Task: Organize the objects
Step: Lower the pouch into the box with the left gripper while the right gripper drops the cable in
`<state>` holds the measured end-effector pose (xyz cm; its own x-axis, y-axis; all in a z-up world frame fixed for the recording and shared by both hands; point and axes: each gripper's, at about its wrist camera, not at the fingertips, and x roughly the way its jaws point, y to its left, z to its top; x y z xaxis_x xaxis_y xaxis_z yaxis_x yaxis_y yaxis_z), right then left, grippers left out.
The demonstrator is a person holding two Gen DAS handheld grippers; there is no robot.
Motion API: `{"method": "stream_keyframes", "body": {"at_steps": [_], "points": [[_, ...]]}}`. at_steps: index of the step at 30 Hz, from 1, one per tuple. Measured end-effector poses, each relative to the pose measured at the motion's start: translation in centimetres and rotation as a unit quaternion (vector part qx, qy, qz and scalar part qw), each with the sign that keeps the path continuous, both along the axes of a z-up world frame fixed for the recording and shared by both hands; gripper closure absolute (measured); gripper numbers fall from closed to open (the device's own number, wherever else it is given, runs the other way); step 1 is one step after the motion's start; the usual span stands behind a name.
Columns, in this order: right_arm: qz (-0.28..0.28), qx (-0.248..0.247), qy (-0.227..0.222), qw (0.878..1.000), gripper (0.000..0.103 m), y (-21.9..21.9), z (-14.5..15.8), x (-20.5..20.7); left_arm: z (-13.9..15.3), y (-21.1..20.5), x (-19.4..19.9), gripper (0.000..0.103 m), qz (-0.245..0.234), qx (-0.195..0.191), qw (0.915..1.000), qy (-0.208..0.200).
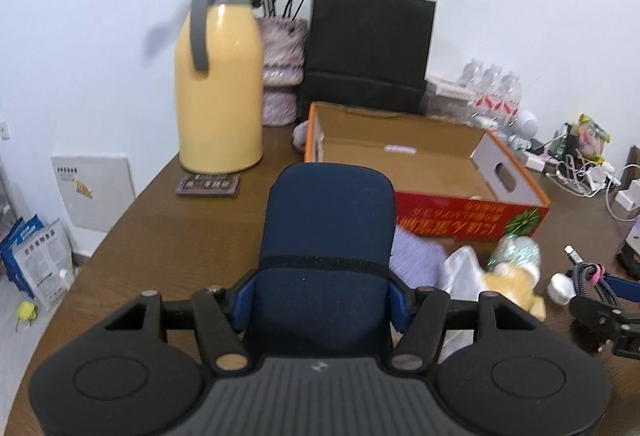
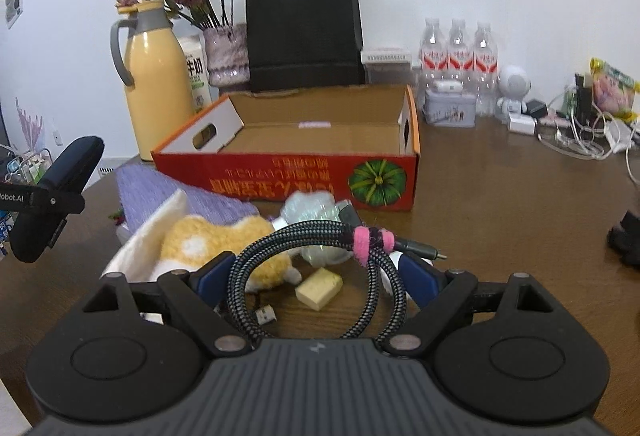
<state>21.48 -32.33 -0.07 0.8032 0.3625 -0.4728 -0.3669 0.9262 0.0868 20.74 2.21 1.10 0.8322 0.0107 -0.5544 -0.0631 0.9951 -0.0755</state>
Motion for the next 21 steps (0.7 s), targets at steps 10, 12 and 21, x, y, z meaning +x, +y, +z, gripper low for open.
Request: {"method": "stream_keyframes", "body": {"at_steps": [10,12,21], "points": [[0.012,-0.015,-0.045,0.999,0.014,1.9,3.0,0.4,3.3,-3.5,1.2,0.041,-0.016,0.011,0.9994,-0.028],[0.015,-0.019,-0.052,0.998,0.014,2.3,3.5,0.9,3.7,-4.2,1.9,0.041,-0.019,0.014,0.9992,-0.031],[0.024,-0.030,-0.070,0.997,0.014,3.8,4.2,4.1,3.8,-5.6,5.9,0.041,-0.028,0.011,0.9990,-0.032]]}}
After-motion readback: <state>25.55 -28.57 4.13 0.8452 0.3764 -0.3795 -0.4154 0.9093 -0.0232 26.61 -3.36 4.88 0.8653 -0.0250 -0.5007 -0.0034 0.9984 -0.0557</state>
